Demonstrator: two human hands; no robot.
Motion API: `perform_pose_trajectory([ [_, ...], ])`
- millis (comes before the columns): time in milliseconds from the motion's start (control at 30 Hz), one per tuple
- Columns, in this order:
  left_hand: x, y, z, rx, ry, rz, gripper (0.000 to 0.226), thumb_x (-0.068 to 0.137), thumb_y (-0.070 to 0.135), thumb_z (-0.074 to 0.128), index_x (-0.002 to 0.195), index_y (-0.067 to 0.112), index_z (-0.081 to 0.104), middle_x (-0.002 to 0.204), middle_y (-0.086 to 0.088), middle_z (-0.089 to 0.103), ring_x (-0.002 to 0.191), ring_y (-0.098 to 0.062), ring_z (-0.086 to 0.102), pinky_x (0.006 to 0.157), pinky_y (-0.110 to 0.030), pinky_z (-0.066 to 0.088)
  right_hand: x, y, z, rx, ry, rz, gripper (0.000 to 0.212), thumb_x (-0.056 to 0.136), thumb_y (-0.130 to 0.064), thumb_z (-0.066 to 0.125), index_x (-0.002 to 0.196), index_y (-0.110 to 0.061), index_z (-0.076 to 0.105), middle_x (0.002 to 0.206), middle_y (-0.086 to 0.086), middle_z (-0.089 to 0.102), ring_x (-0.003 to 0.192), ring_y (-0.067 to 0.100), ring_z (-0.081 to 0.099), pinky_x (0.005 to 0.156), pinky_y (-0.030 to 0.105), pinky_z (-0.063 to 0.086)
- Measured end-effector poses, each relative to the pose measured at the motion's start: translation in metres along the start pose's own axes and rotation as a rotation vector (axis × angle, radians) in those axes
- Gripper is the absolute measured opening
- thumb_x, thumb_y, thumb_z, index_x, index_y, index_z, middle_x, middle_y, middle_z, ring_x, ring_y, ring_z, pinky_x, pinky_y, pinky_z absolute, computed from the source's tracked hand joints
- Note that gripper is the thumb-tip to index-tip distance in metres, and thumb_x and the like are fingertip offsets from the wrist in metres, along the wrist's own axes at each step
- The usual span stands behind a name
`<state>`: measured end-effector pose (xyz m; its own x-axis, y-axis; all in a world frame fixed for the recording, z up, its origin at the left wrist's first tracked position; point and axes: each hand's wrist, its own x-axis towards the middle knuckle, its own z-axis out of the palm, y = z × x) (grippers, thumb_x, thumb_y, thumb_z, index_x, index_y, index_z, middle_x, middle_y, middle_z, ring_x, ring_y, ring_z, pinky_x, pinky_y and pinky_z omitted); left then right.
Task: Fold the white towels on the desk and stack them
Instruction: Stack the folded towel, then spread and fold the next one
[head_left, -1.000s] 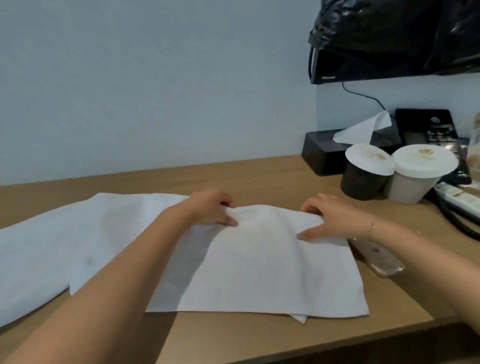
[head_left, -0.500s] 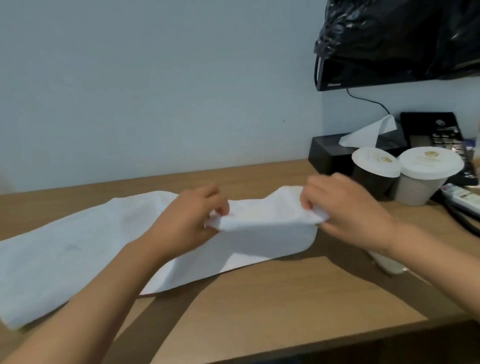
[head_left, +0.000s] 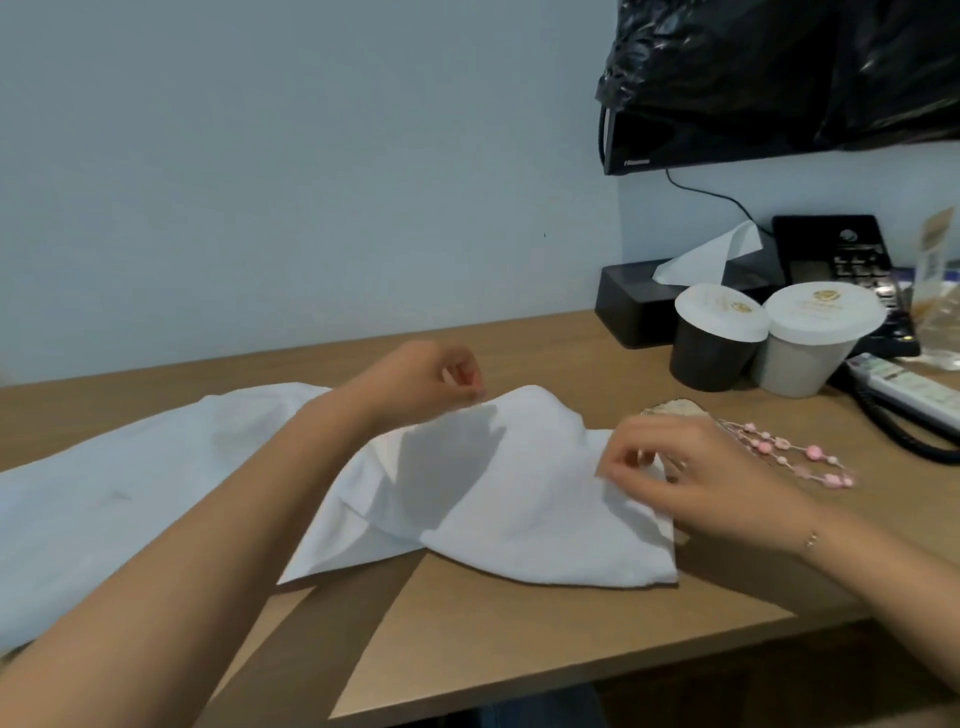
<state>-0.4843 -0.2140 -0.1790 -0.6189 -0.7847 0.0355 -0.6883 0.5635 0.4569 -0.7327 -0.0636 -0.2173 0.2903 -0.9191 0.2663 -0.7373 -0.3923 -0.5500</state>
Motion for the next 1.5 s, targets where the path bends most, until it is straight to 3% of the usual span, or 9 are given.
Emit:
perform_pose_trajectory([
  [200,0.046,0.003,0.048,-0.107,-0.234,-0.085,0.032,0.09,0.045,0.065,0.091,0.013,0.063,0.079,0.004,0.056,0.072,-0.014,0.053,0.072,-0.029,0.043,-0.004,0.032,0.011,0.037,0.135,0.204,0.012,0.089,-0.04,0.06,0.102,-0.041,0.06,0.104,-0.026,0.054,0.1,-0.005,0.055,0.08,0.016,0.05],
  [367,0.047,0.001,0.027,-0.461,-0.07,-0.021,0.017,0.093,0.02,0.066,0.084,0.012,0.055,0.068,0.001,0.047,0.052,-0.004,0.042,0.049,-0.016,0.034,-0.033,0.038,0.02,0.544,0.109,0.354,0.047,0.081,-0.057,0.057,0.126,-0.055,0.043,0.122,-0.038,0.049,0.113,-0.011,0.054,0.082,0.004,0.045],
  [533,0.075,0.011,-0.019,-0.538,0.124,-0.058,0.017,0.096,0.025,0.063,0.085,0.016,0.052,0.067,0.007,0.049,0.057,-0.004,0.046,0.053,-0.016,0.034,-0.035,0.027,0.019,0.478,0.073,0.314,0.034,0.085,-0.054,0.052,0.119,-0.054,0.05,0.114,-0.044,0.055,0.108,-0.018,0.052,0.08,-0.002,0.039],
  [767,0.137,0.002,-0.01,-0.492,0.239,-0.162,0.021,0.095,0.015,0.063,0.079,0.014,0.05,0.083,-0.01,0.061,0.065,-0.009,0.062,0.067,-0.019,0.05,-0.03,0.025,0.028,0.233,0.173,0.267,0.028,0.085,-0.033,0.069,0.087,-0.005,0.068,0.086,0.002,0.062,0.095,0.014,0.054,0.086,0.031,0.044],
  [1000,0.17,-0.017,0.04,-0.502,0.331,-0.32,0.024,0.095,0.021,0.062,0.075,0.016,0.05,0.072,-0.003,0.062,0.085,-0.025,0.064,0.088,-0.039,0.051,-0.023,0.018,0.012,1.305,0.267,0.578,0.028,0.088,-0.031,0.057,0.108,-0.022,0.074,0.106,-0.003,0.074,0.099,0.015,0.07,0.071,0.022,0.057],
  [1167,0.168,-0.007,0.07,-0.398,0.124,-0.308,0.01,0.096,0.02,0.057,0.102,0.012,0.06,0.094,-0.003,0.06,0.092,-0.02,0.054,0.075,-0.028,0.039,-0.028,0.031,0.009,0.658,0.273,0.733,0.018,0.095,-0.03,0.058,0.112,-0.029,0.064,0.091,-0.018,0.073,0.081,-0.001,0.069,0.062,0.013,0.052],
  [1300,0.144,0.008,0.073,-0.306,-0.038,-0.227,0.074,0.094,0.029,0.064,0.153,0.011,0.023,0.155,-0.008,0.034,0.141,-0.024,0.034,0.114,-0.036,0.03,-0.041,0.035,0.01,-0.129,0.156,0.576,0.037,0.094,-0.04,0.053,0.131,-0.038,0.047,0.11,-0.021,0.061,0.093,-0.001,0.058,0.078,0.02,0.047],
  [1433,0.107,0.019,0.08,-0.029,-0.121,-0.084,0.061,0.099,0.043,0.049,0.153,0.024,0.027,0.164,0.0,0.012,0.148,-0.013,0.018,0.111,-0.022,0.014,-0.031,0.021,0.011,-0.261,0.386,0.265,0.041,0.098,-0.025,0.049,0.139,-0.02,0.047,0.139,-0.008,0.046,0.123,0.01,0.046,0.098,0.02,0.037],
  [1500,0.089,0.013,0.094,0.135,-0.278,-0.057,0.058,0.101,0.051,0.038,0.154,0.031,0.025,0.164,0.005,0.009,0.15,-0.012,0.009,0.116,-0.029,0.008,-0.021,0.019,0.02,-0.331,0.21,0.167,0.041,0.103,-0.03,0.04,0.143,-0.023,0.044,0.154,-0.005,0.033,0.141,0.01,0.027,0.114,0.019,0.015],
])
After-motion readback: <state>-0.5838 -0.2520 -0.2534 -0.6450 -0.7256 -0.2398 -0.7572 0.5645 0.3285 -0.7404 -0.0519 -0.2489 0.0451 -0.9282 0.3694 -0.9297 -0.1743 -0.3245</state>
